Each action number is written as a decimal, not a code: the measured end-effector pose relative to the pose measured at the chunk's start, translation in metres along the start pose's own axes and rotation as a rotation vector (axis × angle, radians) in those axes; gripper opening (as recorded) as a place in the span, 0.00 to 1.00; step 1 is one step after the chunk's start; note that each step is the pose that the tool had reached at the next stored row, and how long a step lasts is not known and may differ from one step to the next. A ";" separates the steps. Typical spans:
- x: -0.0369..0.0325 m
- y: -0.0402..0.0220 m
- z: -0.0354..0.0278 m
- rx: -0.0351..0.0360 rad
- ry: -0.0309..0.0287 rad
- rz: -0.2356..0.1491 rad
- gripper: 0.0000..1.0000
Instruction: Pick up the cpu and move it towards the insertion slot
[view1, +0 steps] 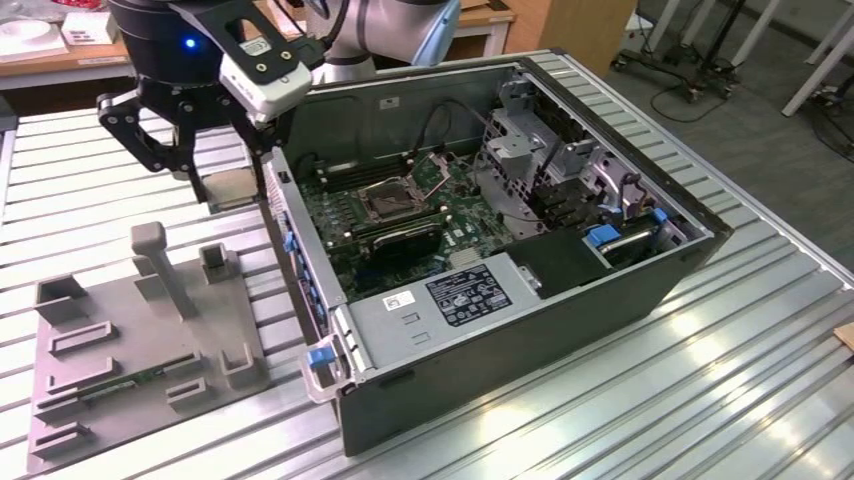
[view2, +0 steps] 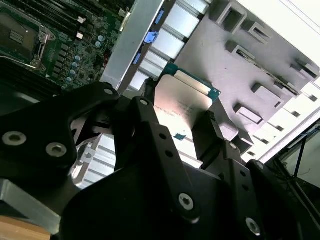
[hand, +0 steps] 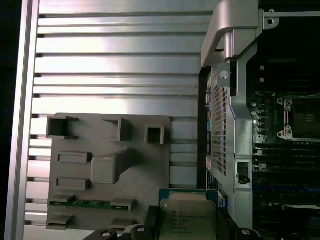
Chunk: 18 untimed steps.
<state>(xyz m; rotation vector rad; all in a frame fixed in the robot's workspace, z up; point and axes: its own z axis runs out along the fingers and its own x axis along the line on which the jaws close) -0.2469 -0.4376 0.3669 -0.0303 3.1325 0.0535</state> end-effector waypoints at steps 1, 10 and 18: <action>-0.0014 0.0000 0.0001 -0.0001 -0.0001 0.000 0.54; -0.0144 -0.0003 0.0001 0.0000 0.0000 0.000 0.54; -0.0268 -0.0005 0.0003 0.0000 -0.0001 0.000 0.54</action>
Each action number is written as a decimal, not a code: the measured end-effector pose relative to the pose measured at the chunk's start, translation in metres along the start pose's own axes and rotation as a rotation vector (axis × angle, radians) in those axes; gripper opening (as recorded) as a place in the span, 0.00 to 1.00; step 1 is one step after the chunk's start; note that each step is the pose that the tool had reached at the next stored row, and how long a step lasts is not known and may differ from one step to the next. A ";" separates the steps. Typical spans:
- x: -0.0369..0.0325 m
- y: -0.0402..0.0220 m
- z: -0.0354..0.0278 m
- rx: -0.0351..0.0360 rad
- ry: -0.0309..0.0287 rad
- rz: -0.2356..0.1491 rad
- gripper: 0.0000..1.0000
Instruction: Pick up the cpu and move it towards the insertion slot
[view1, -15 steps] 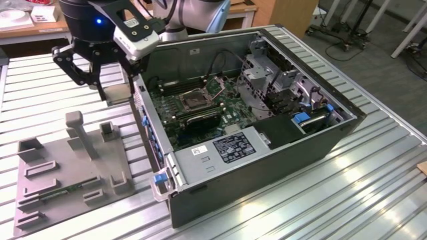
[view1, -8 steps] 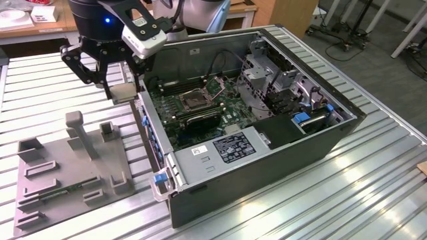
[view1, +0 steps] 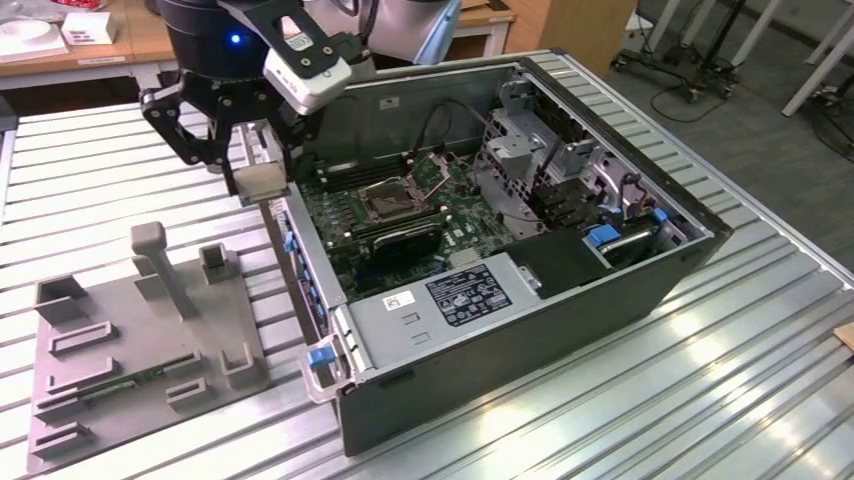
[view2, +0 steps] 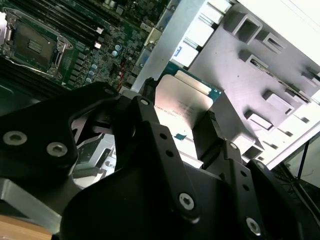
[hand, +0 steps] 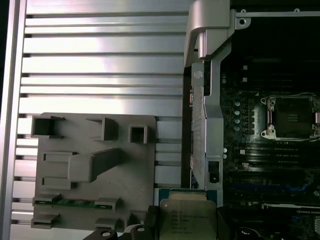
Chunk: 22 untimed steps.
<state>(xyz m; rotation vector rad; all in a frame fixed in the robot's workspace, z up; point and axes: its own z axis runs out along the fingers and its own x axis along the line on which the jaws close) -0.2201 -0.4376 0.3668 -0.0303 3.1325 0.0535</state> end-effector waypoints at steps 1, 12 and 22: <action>-0.0016 0.0000 0.0000 0.0000 0.0001 0.000 0.54; -0.0214 -0.0004 0.0002 0.0000 0.0001 0.000 0.54; -0.0388 -0.0008 0.0004 -0.0001 0.0000 0.000 0.54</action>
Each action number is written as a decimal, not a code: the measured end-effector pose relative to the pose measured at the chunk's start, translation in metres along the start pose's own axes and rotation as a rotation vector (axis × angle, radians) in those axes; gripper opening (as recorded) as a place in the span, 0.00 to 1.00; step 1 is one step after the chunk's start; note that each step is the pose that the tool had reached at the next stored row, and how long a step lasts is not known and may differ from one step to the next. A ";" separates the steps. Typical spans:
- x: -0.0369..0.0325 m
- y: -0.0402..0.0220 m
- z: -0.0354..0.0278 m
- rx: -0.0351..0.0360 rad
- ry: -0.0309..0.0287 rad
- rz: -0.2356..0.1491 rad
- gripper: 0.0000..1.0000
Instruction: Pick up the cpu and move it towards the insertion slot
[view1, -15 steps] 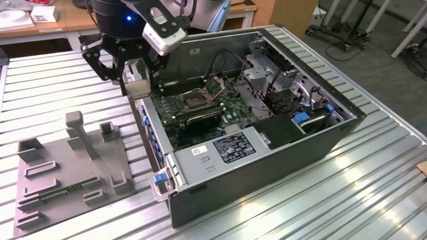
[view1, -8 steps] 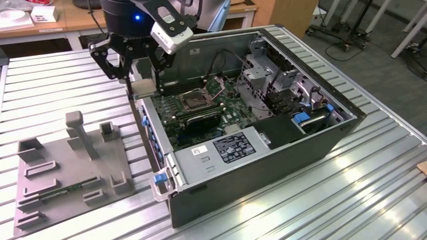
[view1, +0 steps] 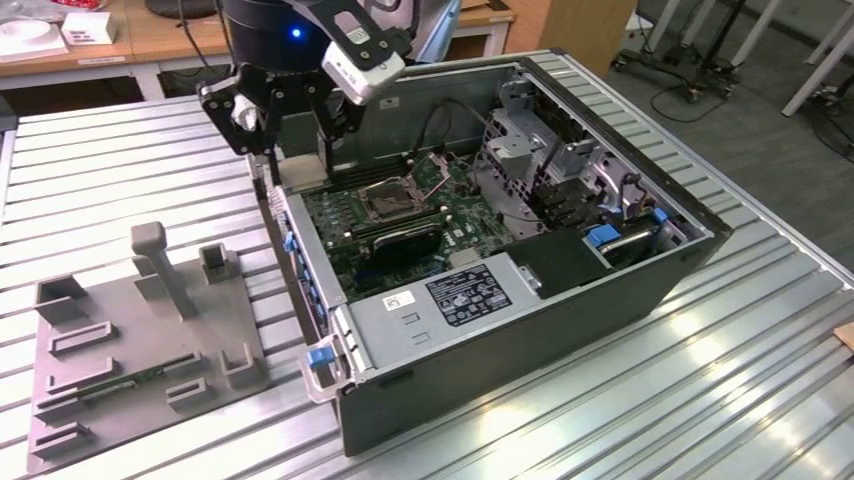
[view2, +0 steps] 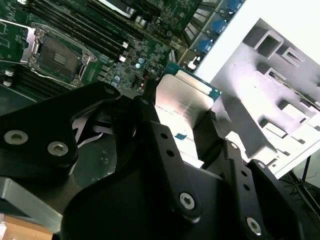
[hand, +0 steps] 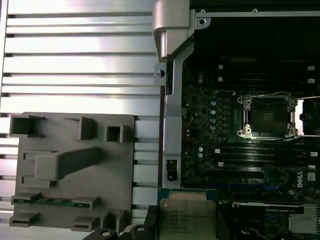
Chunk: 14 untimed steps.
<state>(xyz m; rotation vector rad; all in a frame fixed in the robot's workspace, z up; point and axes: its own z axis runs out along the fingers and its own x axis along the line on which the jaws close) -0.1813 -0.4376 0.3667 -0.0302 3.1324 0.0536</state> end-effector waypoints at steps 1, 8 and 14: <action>-0.0017 0.0000 0.0000 0.0000 0.0000 0.000 0.54; -0.0154 -0.0003 0.0001 0.0000 0.0001 0.000 0.54; -0.0287 -0.0006 0.0002 0.0000 0.0001 0.000 0.54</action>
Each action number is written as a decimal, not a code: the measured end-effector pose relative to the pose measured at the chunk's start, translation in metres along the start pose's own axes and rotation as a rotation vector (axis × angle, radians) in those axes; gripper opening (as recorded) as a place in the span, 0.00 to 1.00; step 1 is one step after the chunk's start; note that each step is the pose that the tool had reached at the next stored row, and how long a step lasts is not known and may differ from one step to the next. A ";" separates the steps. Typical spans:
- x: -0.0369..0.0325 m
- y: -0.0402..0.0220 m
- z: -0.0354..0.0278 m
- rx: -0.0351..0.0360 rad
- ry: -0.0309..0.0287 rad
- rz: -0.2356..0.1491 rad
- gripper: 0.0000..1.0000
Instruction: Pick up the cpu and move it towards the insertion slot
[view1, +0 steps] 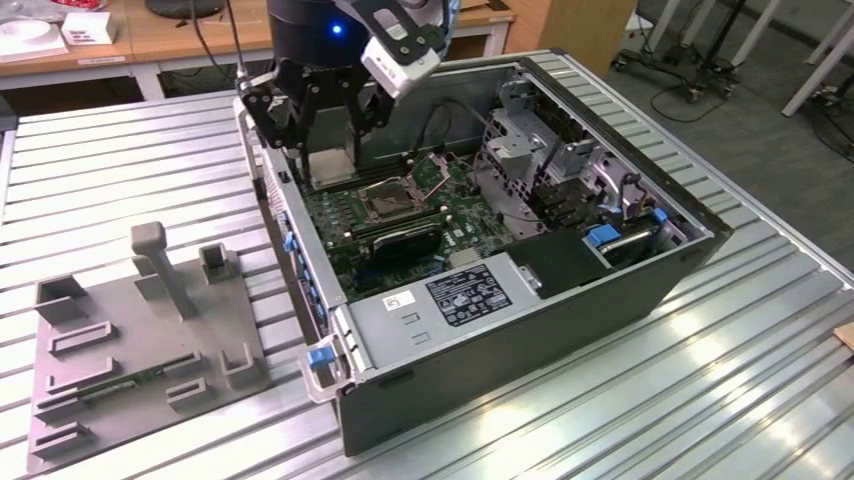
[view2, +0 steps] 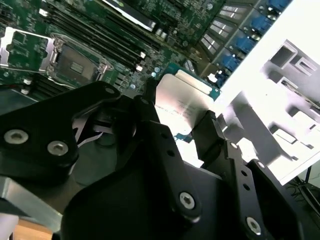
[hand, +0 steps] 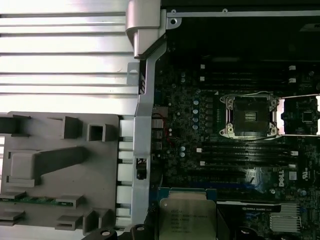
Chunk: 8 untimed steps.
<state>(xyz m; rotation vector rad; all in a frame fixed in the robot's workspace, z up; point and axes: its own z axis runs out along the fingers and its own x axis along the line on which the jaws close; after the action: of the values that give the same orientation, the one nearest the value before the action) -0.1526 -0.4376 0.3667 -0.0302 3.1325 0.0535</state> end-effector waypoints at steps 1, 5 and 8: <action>-0.0022 0.0000 0.0000 0.0000 0.0000 0.000 0.54; -0.0108 -0.0002 0.0001 0.0000 0.0000 0.000 0.54; -0.0171 -0.0003 0.0002 0.0000 0.0000 0.000 0.54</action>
<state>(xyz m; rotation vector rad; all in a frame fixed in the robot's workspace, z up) -0.1355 -0.4376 0.3667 -0.0302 3.1325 0.0536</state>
